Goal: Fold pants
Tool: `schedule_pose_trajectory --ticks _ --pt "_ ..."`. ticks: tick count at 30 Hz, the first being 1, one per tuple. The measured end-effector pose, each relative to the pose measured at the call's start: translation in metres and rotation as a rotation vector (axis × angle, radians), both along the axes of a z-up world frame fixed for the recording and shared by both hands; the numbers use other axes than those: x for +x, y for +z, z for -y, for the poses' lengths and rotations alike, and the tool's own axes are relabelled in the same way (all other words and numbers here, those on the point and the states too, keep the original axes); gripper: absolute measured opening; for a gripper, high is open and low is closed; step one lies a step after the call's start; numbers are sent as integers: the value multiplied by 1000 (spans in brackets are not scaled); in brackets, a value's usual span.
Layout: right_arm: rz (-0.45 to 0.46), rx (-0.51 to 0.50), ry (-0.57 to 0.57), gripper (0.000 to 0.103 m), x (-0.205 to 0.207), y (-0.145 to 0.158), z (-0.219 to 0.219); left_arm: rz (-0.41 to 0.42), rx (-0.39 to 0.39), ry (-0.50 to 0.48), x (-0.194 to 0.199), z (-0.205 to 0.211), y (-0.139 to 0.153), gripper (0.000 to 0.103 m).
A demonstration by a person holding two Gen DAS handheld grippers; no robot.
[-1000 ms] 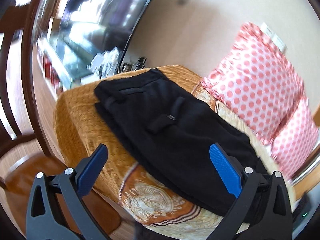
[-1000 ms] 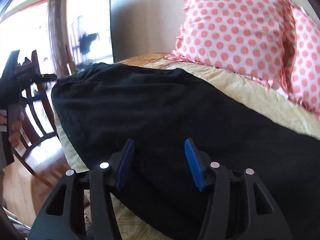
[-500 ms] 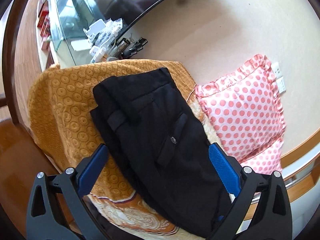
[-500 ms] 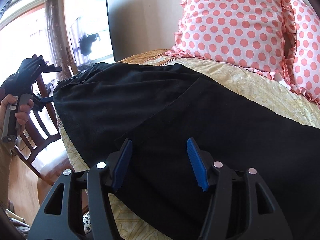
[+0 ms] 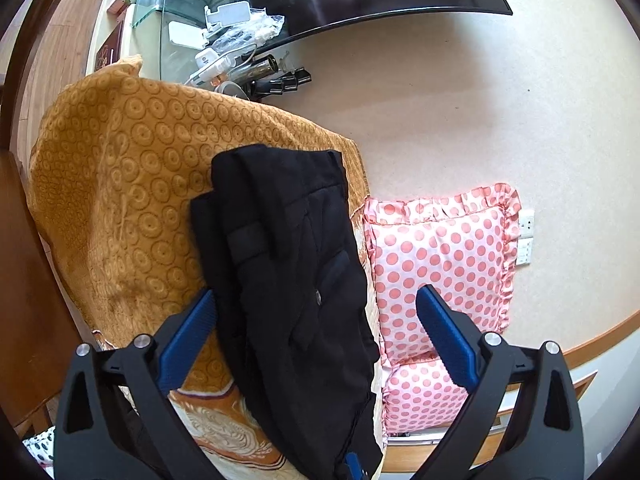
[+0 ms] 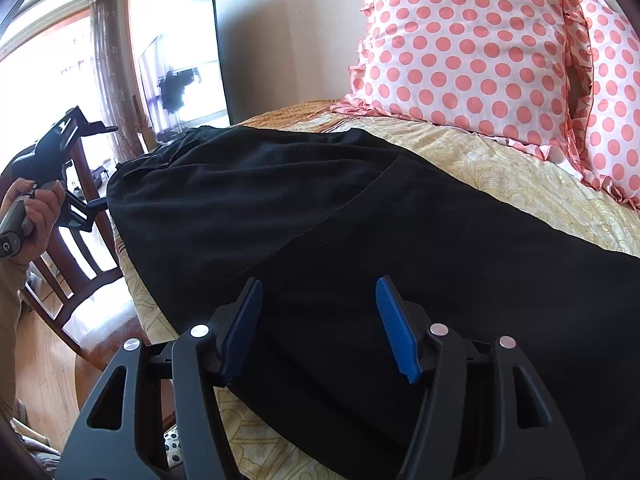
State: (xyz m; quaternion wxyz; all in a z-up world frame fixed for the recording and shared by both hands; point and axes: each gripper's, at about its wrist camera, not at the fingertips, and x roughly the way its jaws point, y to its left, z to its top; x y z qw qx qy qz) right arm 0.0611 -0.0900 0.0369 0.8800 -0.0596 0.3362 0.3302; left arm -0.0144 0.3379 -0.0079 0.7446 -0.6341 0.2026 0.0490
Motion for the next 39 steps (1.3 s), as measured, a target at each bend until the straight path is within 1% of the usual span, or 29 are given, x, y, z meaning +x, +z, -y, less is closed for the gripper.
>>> schedule_pose_trajectory --ticks 2,3,7,8,9,10,11,12,14,15,17,20,21,23,25,26,28,29,30,32,34,36,39 --pt "4 -2 -1 64 0 0 0 -35 36 10 5 -2 5 98" --pt "7 -3 -2 64 -1 1 0 -56 60 17 7 -2 7 92" --pt "15 -8 0 68 -2 0 2 -152 162 36 14 2 13 73" --pt "18 -9 1 68 -2 0 2 -183 198 41 15 5 15 67" --pt "20 -9 0 69 -3 0 3 -200 221 43 15 7 16 57" --pt "23 -9 -2 70 -3 0 4 -222 254 48 15 10 16 51" --pt "25 -6 -4 71 -4 0 5 -238 279 50 15 11 17 35" --pt "26 0 -5 71 -4 1 7 -253 317 57 14 14 19 22" --pt "27 12 -10 72 -6 2 10 -253 381 45 15 19 25 13" --pt "29 18 -13 72 -7 3 13 -259 402 42 16 21 27 10" --pt "37 28 -21 72 -9 5 19 -267 475 40 18 28 36 8" --pt "51 55 -45 73 -12 11 33 -251 595 28 23 45 54 7" --pt "54 69 -57 73 -13 14 40 -230 654 16 26 56 65 7" --pt "61 85 -77 73 -15 17 52 -203 722 -5 30 71 80 7" --pt "75 98 -106 75 -17 22 66 -158 807 -46 37 94 101 6" --pt "81 103 -123 75 -18 24 73 -122 852 -77 42 111 114 6" --pt "89 123 -159 76 -21 29 89 -62 906 -132 49 139 132 6" --pt "92 134 -176 76 -22 31 97 -36 920 -156 53 151 138 6" --pt "95 146 -201 76 -25 34 108 10 928 -200 60 170 147 6" --pt "100 159 -238 76 -27 37 123 72 924 -276 70 196 159 6" --pt "115 164 -286 76 -32 41 141 129 938 -360 83 233 170 6" --pt "128 165 -342 77 -36 44 160 190 956 -443 93 273 177 6" --pt "137 169 -422 77 -43 45 188 289 946 -599 100 335 179 6"
